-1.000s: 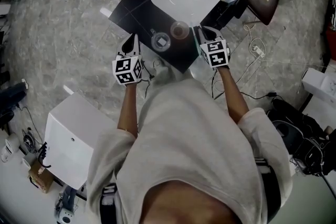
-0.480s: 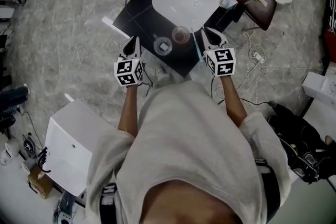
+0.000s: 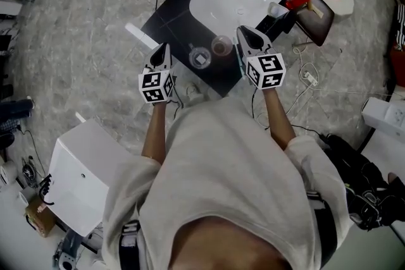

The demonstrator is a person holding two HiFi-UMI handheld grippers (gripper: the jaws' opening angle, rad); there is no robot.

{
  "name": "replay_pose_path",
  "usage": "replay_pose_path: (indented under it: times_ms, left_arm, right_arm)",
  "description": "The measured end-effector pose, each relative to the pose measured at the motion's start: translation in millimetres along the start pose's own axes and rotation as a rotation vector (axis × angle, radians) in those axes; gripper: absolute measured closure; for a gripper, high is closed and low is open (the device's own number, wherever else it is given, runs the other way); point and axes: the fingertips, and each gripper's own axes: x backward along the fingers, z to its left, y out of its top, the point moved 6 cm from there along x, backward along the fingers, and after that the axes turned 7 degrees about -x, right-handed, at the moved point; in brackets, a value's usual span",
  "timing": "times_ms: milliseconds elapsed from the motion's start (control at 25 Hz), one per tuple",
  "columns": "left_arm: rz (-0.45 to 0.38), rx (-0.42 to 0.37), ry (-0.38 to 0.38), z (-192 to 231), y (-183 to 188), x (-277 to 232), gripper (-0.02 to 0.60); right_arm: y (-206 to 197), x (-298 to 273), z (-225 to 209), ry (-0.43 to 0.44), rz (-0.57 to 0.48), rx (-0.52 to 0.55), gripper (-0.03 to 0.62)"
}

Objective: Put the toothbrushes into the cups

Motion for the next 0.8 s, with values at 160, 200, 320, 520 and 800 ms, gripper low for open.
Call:
replay_pose_path:
  times_ms: [160, 200, 320, 520, 800]
  left_arm:
    - [-0.01, 0.007, 0.013, 2.0, 0.3, 4.6, 0.554]
    - [-0.012, 0.009, 0.017, 2.9, -0.1, 6.2, 0.554]
    - [-0.011, 0.018, 0.03, 7.2, -2.5, 11.3, 0.554]
    - [-0.014, 0.026, 0.053, 13.7, -5.1, 19.3, 0.554]
    - [-0.005, 0.034, 0.085, 19.3, -9.9, 29.3, 0.554]
  right_arm:
    - [17.4, -13.1, 11.3, 0.048, -0.036, 0.005, 0.559]
    - [21.0, -16.4, 14.4, 0.06, -0.042, 0.005, 0.56]
    - [28.8, -27.6, 24.2, 0.09, -0.054, 0.009, 0.559]
    - [37.8, -48.8, 39.2, 0.138, -0.07, 0.023, 0.559]
    - [30.1, -70.9, 40.0, 0.162, -0.063, 0.009, 0.559]
